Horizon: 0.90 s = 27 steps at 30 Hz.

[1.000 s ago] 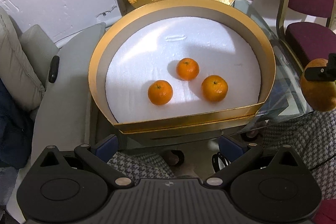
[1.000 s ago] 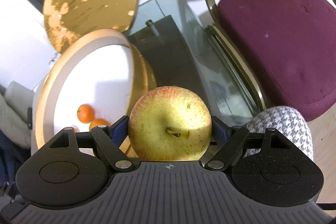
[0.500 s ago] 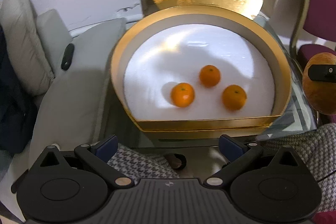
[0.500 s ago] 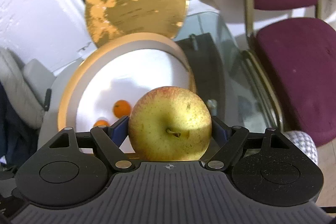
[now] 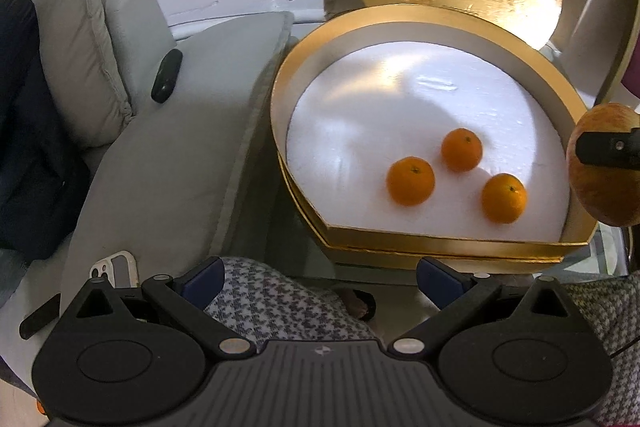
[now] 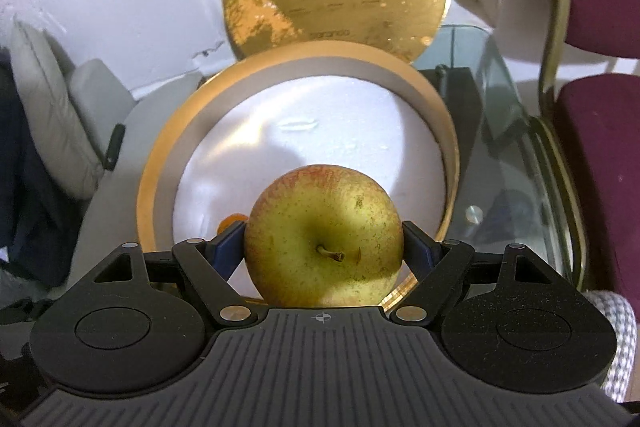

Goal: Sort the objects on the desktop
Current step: 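Carry the apple over the foam in the gold box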

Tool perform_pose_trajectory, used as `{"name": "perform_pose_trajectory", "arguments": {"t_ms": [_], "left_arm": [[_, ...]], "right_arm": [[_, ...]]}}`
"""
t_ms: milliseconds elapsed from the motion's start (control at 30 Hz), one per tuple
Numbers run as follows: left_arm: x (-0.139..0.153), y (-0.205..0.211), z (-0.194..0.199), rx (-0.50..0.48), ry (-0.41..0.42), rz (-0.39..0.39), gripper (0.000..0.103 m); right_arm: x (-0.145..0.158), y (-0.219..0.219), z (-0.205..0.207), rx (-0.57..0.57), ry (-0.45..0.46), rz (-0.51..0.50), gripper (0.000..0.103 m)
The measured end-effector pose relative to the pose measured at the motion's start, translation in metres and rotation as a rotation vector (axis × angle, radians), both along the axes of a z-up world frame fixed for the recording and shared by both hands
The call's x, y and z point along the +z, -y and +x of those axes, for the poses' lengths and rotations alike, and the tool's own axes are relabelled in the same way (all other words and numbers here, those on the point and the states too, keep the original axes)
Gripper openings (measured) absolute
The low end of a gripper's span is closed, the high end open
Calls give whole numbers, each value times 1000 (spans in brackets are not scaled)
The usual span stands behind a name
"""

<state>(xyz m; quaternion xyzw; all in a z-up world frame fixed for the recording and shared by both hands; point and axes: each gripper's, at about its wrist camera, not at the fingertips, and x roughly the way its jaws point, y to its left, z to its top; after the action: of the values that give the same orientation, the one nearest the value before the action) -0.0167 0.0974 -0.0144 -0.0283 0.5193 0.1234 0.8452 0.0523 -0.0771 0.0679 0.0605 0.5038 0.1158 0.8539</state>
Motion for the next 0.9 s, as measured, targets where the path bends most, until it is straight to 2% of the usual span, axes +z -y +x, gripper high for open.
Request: {"name": "perform_pose_trajectory", "arguments": {"t_ms": [467,900], "left_arm": [[-11,-8,16,17,-38,4,102],[-19,-14,17,35,-68,4,102]], "right_arm": [[-45,-11,73,-17,-54,-78,82],[-83,-21,101,-25,-129,-119,82]]}}
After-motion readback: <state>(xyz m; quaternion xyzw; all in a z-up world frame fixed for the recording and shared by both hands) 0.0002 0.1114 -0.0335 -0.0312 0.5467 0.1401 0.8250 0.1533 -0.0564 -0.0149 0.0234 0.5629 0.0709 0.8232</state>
